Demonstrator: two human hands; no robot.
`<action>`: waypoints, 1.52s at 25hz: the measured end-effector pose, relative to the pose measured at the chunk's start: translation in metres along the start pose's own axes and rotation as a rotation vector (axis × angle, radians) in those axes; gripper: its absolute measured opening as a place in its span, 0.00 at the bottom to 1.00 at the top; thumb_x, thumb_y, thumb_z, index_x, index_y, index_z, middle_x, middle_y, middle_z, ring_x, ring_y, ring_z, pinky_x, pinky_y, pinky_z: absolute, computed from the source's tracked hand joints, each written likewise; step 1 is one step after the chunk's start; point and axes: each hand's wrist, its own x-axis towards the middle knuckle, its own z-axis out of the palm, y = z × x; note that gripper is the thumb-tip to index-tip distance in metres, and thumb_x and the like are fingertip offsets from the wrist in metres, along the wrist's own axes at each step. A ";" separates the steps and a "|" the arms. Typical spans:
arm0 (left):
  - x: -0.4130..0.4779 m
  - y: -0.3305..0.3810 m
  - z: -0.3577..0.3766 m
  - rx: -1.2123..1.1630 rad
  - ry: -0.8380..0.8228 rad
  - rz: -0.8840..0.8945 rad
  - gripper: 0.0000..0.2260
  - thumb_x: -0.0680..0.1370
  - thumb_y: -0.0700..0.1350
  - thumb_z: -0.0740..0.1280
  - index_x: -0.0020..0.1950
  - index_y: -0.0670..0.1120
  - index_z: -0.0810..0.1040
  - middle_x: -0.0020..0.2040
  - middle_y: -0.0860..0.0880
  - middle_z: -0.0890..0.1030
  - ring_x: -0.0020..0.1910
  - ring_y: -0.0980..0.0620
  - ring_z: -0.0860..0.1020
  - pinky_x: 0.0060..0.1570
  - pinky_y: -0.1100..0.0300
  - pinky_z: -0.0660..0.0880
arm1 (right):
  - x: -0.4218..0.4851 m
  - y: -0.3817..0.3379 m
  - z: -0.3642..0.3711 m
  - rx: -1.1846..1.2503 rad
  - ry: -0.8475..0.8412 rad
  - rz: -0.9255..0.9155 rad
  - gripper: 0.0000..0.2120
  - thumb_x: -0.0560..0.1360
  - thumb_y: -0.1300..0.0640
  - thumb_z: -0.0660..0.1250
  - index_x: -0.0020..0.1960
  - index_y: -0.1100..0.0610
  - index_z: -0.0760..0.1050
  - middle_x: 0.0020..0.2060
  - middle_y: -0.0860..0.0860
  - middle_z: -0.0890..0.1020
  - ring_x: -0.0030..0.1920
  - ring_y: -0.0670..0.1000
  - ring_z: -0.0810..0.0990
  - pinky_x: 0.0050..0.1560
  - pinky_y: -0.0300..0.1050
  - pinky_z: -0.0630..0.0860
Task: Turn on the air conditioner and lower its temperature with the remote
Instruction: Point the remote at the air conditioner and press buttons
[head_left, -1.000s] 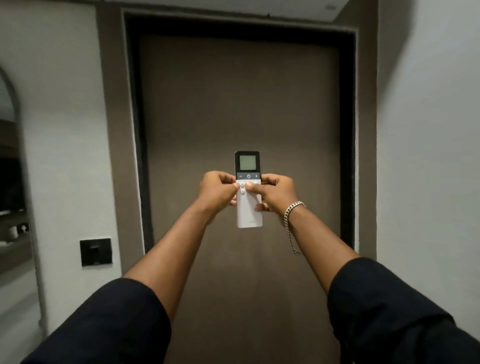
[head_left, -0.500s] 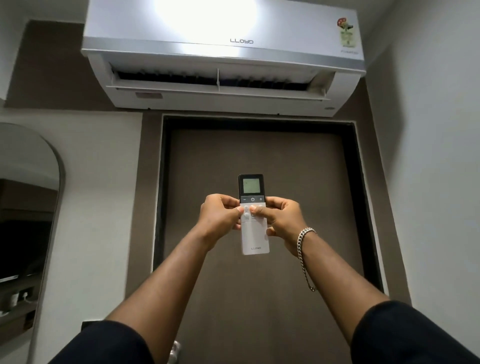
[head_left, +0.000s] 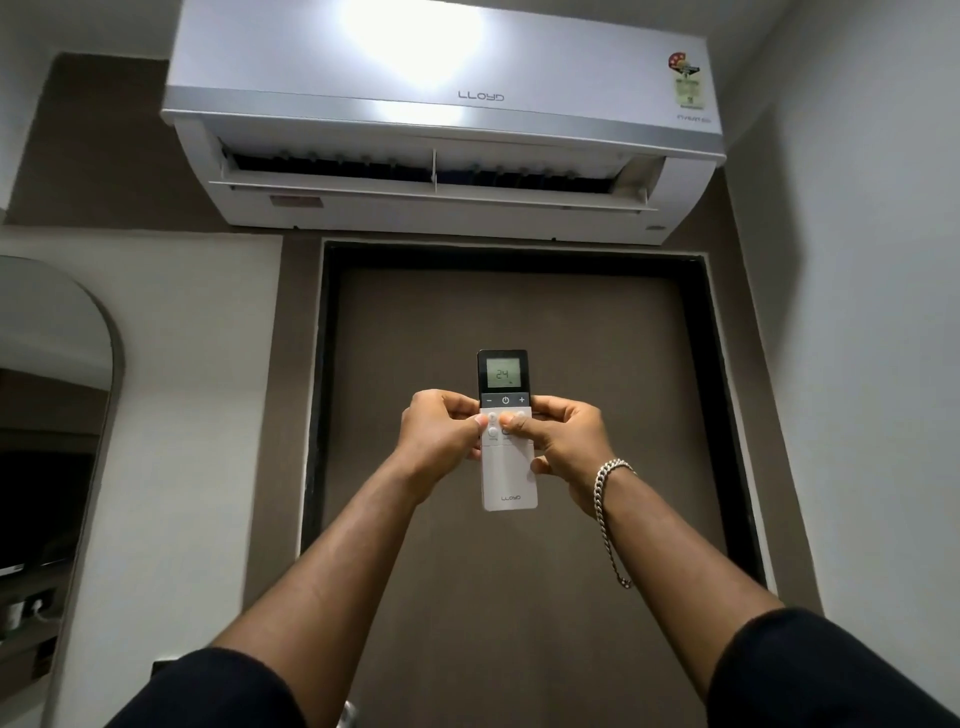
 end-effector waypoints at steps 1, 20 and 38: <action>-0.001 0.001 -0.001 -0.005 -0.002 0.001 0.05 0.75 0.44 0.70 0.49 0.45 0.77 0.48 0.43 0.82 0.47 0.47 0.84 0.39 0.59 0.83 | 0.000 0.000 0.000 0.002 0.000 -0.001 0.17 0.68 0.57 0.76 0.55 0.56 0.77 0.46 0.52 0.85 0.46 0.52 0.85 0.36 0.48 0.81; -0.017 0.023 0.001 -0.030 0.018 -0.009 0.06 0.74 0.44 0.71 0.48 0.45 0.78 0.47 0.44 0.83 0.46 0.48 0.84 0.34 0.63 0.81 | -0.017 -0.018 -0.010 0.023 0.002 -0.024 0.11 0.67 0.58 0.76 0.48 0.53 0.78 0.45 0.52 0.86 0.45 0.53 0.85 0.45 0.56 0.82; -0.023 0.032 -0.002 -0.046 0.052 -0.027 0.04 0.76 0.44 0.68 0.41 0.46 0.77 0.44 0.43 0.84 0.41 0.50 0.84 0.33 0.63 0.81 | -0.026 -0.032 -0.007 0.070 0.030 0.043 0.04 0.73 0.55 0.70 0.43 0.56 0.79 0.43 0.59 0.86 0.38 0.55 0.85 0.22 0.40 0.74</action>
